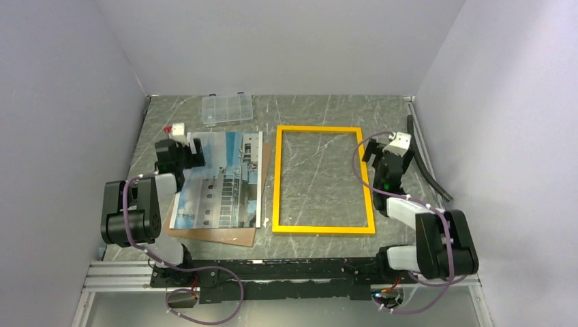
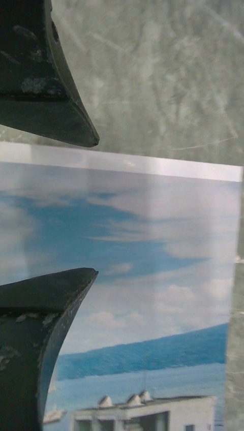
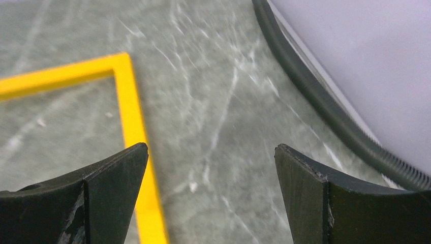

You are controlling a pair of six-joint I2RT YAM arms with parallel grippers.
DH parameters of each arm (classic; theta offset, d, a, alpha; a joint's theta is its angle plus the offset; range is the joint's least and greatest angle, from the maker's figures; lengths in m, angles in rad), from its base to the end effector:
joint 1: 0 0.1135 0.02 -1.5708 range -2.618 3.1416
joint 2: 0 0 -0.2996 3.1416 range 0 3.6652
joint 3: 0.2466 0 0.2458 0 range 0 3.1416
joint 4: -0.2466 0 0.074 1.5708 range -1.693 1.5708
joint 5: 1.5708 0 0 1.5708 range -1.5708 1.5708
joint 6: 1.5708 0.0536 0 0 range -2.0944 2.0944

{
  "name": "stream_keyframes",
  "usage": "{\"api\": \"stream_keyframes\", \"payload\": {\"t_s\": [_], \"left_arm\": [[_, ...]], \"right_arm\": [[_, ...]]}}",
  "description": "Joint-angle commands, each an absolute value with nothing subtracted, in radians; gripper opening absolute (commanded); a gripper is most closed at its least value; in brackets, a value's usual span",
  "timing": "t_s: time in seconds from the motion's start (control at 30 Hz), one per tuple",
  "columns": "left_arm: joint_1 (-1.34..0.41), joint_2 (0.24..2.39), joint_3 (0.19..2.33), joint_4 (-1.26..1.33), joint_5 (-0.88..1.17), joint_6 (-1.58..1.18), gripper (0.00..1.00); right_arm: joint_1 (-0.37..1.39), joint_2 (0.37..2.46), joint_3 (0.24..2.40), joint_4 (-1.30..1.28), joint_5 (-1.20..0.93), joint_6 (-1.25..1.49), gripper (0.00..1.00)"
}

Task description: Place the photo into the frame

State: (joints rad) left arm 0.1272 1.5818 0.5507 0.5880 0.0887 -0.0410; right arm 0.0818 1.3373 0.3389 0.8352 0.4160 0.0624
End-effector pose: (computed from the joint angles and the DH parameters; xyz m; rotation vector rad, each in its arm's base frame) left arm 0.3104 0.0349 0.1848 -0.1127 2.0090 -0.0344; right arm 0.2525 -0.0010 0.2171 0.2880 1.7024 -0.2538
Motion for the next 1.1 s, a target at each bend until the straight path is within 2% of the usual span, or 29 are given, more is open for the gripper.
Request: {"api": "stream_keyframes", "payload": {"t_s": [0.0,0.13,0.27,0.37,0.4,0.57,0.73,0.9,1.07], "left_arm": [[0.135,1.525,0.797,0.168,0.087,0.020,0.93],[0.181,1.506,1.000,-0.135,0.158,0.006,0.92],[0.227,1.476,1.147,-0.297,0.235,-0.064,0.94],[0.244,1.472,1.252,-0.416,0.275,-0.078,0.94],[0.248,1.474,1.280,-0.446,0.284,-0.081,0.94],[0.270,1.512,1.383,-0.563,0.338,-0.077,0.95],[0.301,1.591,1.478,-0.676,0.345,-0.095,0.95],[0.368,1.646,1.523,-0.763,0.408,-0.108,0.92],[0.385,1.598,1.469,-0.740,0.391,-0.083,0.93]], "right_arm": [[0.109,1.182,0.534,0.536,0.442,0.160,1.00],[0.110,1.160,0.816,0.173,0.255,0.258,1.00],[0.054,1.175,0.891,0.149,0.027,0.548,1.00],[0.044,1.261,0.872,0.220,-0.207,0.603,1.00],[0.065,1.298,0.913,0.160,-0.208,0.596,1.00],[0.370,1.477,1.168,-0.231,0.234,0.455,1.00],[0.578,1.699,1.345,-0.412,0.424,0.490,1.00],[0.723,1.884,1.484,-0.507,0.469,0.521,1.00],[0.804,1.939,1.492,-0.438,0.397,0.522,1.00]]}}
